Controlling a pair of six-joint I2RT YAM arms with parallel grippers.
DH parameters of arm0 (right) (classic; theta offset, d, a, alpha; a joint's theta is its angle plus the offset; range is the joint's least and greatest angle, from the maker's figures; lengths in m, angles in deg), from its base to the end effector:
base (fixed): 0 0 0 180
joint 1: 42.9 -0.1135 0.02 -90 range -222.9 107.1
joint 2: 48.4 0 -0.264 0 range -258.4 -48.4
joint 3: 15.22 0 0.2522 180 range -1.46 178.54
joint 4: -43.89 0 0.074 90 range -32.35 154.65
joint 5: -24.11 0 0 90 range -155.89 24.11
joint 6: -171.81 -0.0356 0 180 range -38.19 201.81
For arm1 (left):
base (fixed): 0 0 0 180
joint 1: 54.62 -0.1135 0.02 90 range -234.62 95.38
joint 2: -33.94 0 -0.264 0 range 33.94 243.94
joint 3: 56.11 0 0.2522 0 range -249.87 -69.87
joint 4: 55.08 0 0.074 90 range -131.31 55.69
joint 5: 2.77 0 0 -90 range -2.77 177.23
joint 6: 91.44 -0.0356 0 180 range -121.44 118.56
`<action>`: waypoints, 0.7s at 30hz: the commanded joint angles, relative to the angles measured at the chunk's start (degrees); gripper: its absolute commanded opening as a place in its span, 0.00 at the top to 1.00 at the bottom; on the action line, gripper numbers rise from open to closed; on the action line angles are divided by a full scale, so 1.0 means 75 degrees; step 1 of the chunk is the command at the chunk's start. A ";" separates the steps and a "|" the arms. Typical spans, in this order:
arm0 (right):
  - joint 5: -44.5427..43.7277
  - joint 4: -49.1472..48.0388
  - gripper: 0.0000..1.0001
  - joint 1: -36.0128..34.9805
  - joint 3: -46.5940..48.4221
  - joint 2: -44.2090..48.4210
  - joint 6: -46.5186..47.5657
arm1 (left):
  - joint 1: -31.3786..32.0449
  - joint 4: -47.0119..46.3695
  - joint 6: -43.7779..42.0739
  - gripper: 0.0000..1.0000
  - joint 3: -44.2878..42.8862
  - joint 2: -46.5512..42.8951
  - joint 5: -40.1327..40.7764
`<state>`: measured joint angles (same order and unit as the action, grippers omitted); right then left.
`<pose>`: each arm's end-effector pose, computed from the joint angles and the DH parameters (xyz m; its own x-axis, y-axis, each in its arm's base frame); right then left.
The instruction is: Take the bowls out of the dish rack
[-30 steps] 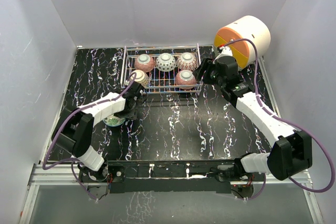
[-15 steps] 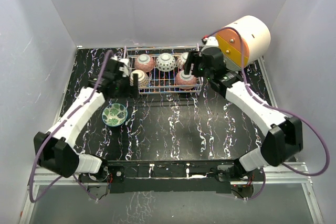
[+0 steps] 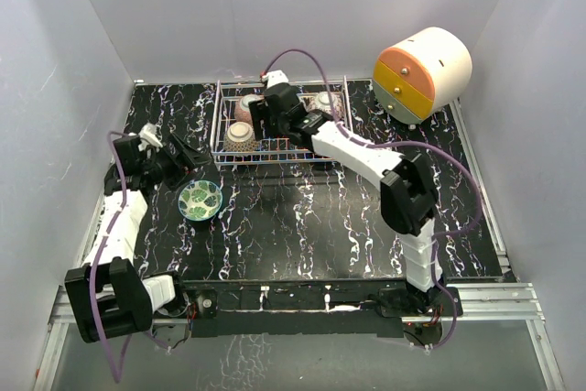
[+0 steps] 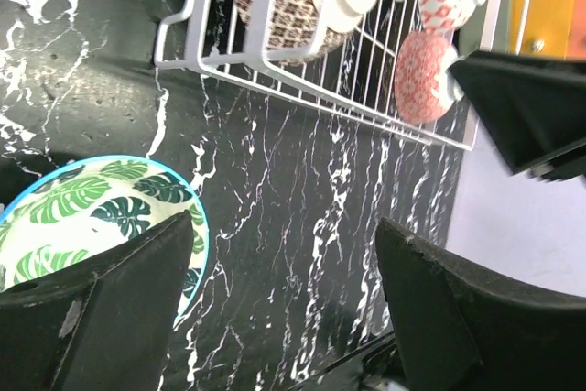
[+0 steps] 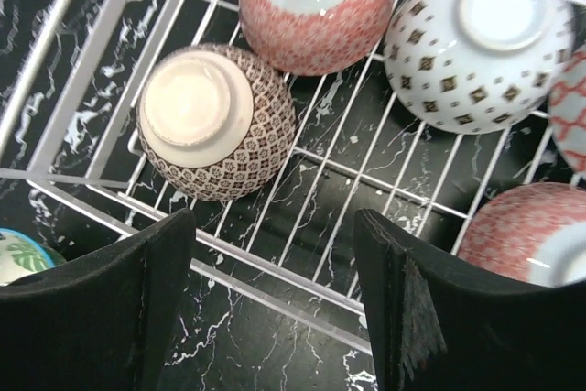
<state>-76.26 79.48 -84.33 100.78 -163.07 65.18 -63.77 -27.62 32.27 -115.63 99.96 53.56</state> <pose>0.3584 0.3078 0.2979 -0.5588 -0.1177 -0.8209 -0.3960 0.9076 0.1394 0.2492 0.0201 0.2683 -0.6373 -0.5705 -0.5181 -0.0385 0.6950 -0.7180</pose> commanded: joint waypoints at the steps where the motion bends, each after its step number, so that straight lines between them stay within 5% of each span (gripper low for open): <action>1: -0.0232 0.0161 0.28 -0.0202 0.0911 -0.0442 0.0145 | -0.0385 -0.1086 0.0926 0.23 0.0393 -0.0272 -0.0861; 6: -0.0179 0.0192 0.28 -0.0237 0.1266 -0.0881 0.0131 | -0.0384 -0.1694 0.1284 0.27 0.1102 -0.0364 -0.1208; 14: -0.0215 -0.0107 0.28 -0.0241 0.0767 -0.0805 0.0072 | -0.0296 -0.0170 -0.0408 0.37 0.1332 -0.0744 0.0545; 21: -0.0280 -0.0265 0.28 -0.0238 0.0323 -0.0632 0.0049 | 0.0430 -0.0241 -0.0520 0.37 0.1402 -0.0441 0.1266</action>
<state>-76.91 81.03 -86.27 103.99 -170.79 65.40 -63.95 -30.46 30.46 -104.81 95.63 58.68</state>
